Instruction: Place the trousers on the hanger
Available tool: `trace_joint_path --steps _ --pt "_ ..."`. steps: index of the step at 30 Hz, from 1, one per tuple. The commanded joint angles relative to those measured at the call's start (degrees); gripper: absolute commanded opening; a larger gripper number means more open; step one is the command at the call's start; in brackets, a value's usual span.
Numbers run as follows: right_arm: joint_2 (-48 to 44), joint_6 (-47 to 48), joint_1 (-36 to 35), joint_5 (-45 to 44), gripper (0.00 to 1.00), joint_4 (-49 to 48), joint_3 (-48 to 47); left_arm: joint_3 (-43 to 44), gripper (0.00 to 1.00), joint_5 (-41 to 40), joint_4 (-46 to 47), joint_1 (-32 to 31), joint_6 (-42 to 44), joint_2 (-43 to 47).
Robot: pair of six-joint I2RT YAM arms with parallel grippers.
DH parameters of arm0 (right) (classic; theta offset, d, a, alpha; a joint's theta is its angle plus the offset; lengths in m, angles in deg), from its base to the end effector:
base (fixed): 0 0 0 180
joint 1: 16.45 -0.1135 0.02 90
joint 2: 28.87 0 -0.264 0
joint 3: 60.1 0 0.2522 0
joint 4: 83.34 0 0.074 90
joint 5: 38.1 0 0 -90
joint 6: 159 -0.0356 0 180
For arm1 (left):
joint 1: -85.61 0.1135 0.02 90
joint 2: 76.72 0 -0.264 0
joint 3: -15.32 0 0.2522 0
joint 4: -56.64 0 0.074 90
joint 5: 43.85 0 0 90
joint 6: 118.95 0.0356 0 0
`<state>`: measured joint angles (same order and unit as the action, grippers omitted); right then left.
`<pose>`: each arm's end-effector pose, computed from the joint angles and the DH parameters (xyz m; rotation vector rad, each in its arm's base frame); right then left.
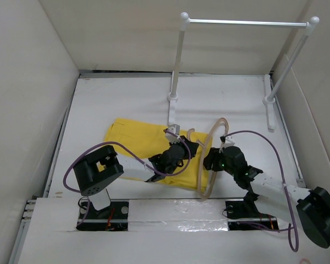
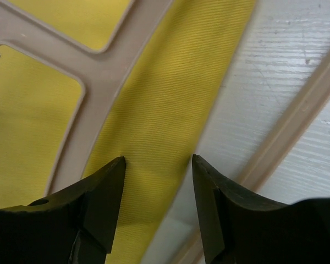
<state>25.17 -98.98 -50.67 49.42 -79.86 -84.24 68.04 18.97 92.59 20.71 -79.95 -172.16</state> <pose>0.1457 0.0972 0.1412 -0.0561 2.2140 0.5933 0.1569 -0.2967 0.1928 -0.1626 1.7969 -1.1019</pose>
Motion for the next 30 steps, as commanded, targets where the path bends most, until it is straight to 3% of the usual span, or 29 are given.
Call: trace_joint_path --steps 1,4,5,7,15,30 --pt "1.77 -1.13 -0.5 2.04 0.58 -5.18 0.88 -0.9 0.0 -0.95 2.05 -0.31 1.78 1.75" --pt "1.07 -1.92 -0.5 1.34 0.39 -5.97 1.67 -0.29 0.0 -1.38 0.83 -0.31 3.01 2.36" --pt "-0.24 -2.01 -0.5 0.99 0.18 -5.63 1.76 -0.46 0.0 -2.08 0.56 -0.31 3.28 2.71" --pt "-2.7 -1.84 -0.5 -1.02 0.01 -3.18 1.15 -1.51 0.0 -2.96 0.65 -0.31 4.24 4.11" --pt "-19.04 0.62 0.2 -6.57 0.0 9.66 -2.89 -5.46 0.0 -7.98 -3.4 0.91 7.67 8.25" --pt "-23.8 6.51 8.03 -12.63 0.0 16.7 -10.81 -15.57 0.0 -15.18 -15.25 3.82 11.1 24.59"
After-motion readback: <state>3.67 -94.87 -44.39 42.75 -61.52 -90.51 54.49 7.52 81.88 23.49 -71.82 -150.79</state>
